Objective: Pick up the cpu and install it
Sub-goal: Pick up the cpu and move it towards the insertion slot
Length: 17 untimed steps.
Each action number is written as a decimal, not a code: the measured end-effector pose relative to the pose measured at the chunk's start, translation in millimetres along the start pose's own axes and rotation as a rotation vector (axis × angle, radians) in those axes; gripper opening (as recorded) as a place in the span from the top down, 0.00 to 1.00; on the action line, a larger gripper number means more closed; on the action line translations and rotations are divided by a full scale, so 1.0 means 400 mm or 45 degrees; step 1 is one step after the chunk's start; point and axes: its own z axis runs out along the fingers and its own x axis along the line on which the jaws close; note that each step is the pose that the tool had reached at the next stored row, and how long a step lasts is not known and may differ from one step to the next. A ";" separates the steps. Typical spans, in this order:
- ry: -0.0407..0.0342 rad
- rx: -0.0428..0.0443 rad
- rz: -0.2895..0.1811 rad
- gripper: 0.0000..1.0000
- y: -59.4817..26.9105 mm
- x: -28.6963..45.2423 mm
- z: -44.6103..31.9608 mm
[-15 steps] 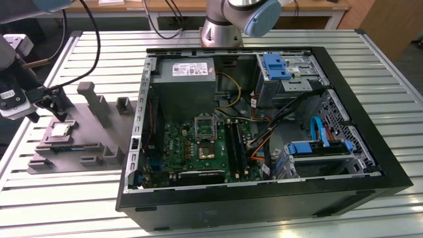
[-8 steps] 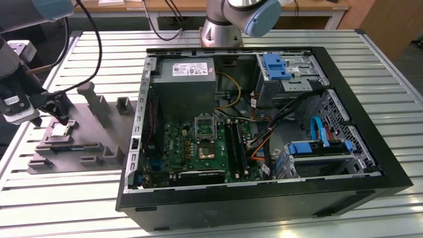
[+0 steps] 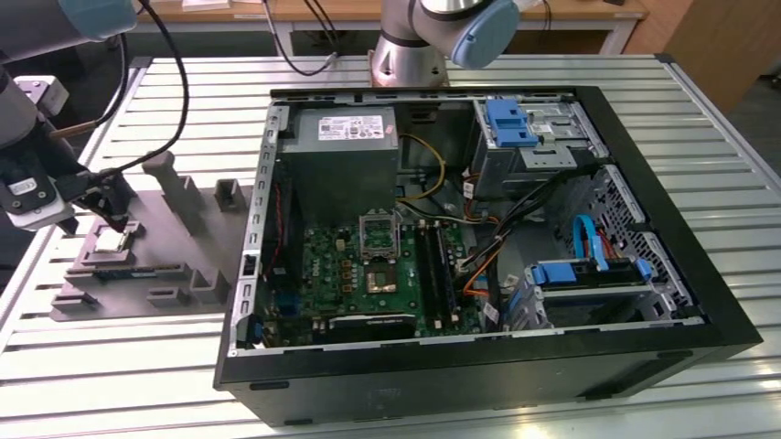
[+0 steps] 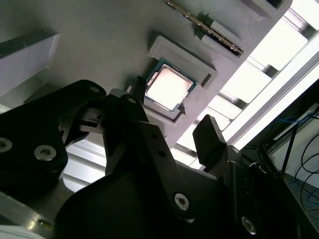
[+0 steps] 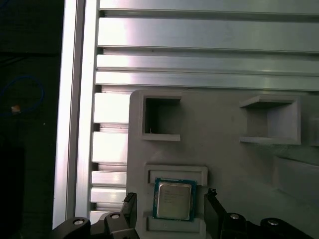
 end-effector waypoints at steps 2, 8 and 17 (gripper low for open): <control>0.0003 0.000 0.002 0.35 -0.001 0.000 0.006; -0.0004 0.000 0.010 0.35 -0.003 0.000 0.033; -0.0003 0.000 0.012 0.35 -0.004 -0.001 0.050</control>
